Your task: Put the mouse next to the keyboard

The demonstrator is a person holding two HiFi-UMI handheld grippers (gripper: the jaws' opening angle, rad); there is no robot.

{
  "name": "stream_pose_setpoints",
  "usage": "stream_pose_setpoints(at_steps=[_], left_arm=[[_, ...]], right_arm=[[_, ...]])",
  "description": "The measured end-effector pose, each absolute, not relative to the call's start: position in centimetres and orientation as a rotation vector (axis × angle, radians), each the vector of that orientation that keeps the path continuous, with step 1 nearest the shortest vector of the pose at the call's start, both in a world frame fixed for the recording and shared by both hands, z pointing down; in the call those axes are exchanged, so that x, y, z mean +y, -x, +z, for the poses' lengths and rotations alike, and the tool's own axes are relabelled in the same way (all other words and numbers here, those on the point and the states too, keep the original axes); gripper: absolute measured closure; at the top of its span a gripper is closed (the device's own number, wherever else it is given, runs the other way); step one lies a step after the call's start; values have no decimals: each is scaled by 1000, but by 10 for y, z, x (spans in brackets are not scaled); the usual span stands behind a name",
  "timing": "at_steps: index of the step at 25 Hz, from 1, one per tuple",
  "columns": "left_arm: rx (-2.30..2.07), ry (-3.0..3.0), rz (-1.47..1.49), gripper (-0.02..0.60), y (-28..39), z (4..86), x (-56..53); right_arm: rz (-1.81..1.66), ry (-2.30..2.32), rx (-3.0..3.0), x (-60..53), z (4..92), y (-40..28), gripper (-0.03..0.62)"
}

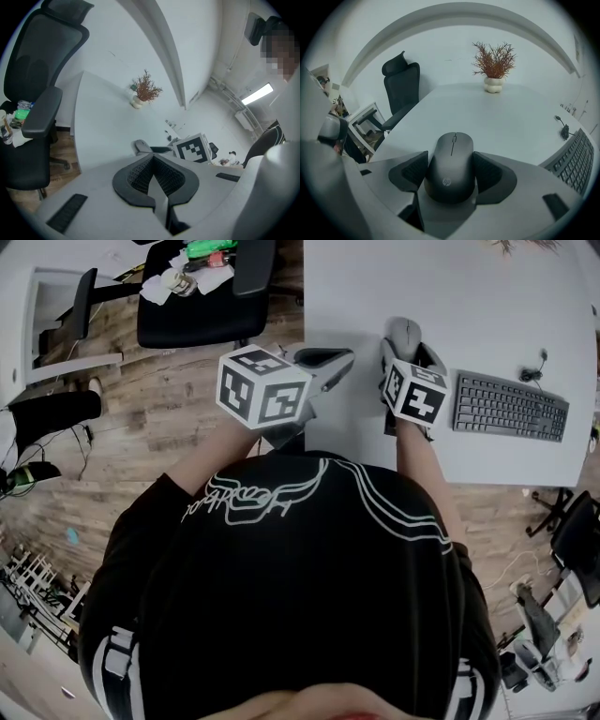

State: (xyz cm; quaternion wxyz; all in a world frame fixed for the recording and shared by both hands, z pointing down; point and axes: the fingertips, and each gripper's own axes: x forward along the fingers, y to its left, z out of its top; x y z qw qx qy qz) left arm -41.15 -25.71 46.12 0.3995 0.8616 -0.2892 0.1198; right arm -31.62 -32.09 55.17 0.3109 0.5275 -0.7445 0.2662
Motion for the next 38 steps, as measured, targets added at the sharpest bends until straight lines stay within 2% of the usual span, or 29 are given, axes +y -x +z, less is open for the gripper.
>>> stream_pose_setpoints(at_steps=[17,29,38], left_arm=[[-817,-2157,281,575,415,458,-254],[-948,-2145,249,575,405,444,-249],[-1020,-2169,220,575,335,407,-232]], right_arm=[[692,-1341,-2017,-319,550,313,327],[640,-1294,-2142,-325,518,305,327],[602,-1276,-2259,-306,459,237,327]])
